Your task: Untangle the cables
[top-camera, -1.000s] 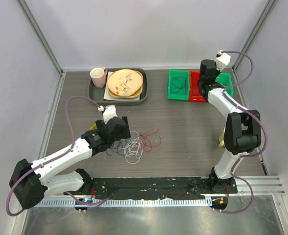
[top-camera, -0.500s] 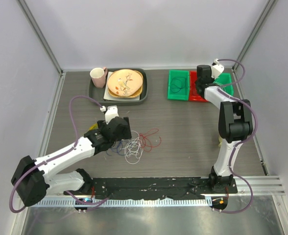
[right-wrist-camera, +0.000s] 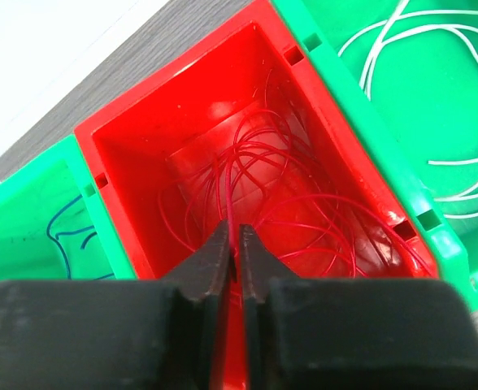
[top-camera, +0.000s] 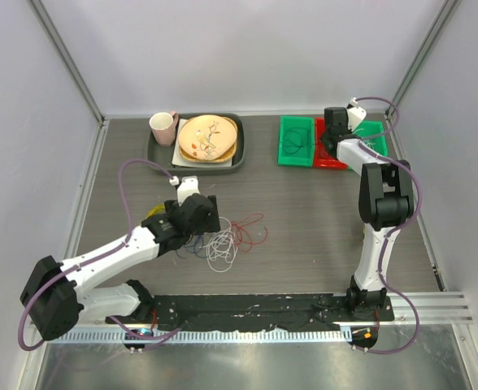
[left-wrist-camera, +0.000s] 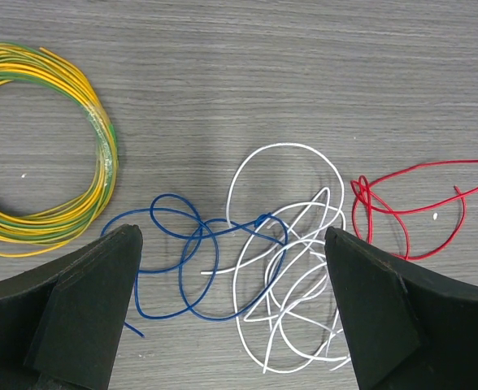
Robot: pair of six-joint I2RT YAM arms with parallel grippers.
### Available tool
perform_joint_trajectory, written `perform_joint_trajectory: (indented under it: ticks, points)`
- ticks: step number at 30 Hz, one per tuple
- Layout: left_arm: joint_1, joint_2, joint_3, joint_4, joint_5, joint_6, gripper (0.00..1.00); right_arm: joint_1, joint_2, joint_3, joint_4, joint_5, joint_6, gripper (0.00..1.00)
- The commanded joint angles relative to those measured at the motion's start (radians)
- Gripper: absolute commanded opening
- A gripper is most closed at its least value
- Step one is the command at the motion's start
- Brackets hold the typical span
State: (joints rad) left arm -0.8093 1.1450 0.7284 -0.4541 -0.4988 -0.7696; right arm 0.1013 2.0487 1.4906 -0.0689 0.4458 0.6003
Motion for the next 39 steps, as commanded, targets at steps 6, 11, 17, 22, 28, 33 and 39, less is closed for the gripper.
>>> perform_joint_trajectory:
  ticks: [6,11,17,22,28,33,39]
  points:
    - [0.005,0.015,0.035,0.022,0.035,0.013,1.00,0.001,-0.201,0.010,-0.025,-0.025,-0.062,0.38]
    - [0.005,0.007,0.034,0.023,0.060,-0.011,1.00,0.003,-0.330,-0.055,-0.035,-0.056,-0.097,0.58]
    - [0.006,-0.001,0.037,-0.009,0.095,-0.059,1.00,0.009,-0.484,-0.121,-0.083,-0.197,-0.151,0.89]
    - [0.005,-0.054,-0.021,-0.009,0.120,-0.100,1.00,0.066,-0.694,-0.354,0.017,-0.421,-0.197,0.91]
    - [0.005,-0.163,-0.129,0.008,0.161,-0.146,1.00,0.382,-0.916,-0.656,0.070,-0.474,-0.335,0.92]
    - [0.005,-0.226,-0.210,0.087,0.291,-0.143,1.00,0.561,-0.940,-0.917,0.314,-0.697,-0.338,0.92]
    - [0.005,-0.209,-0.258,0.195,0.436,-0.148,1.00,0.618,-0.851,-0.972,0.391,-0.513,-0.410,0.92]
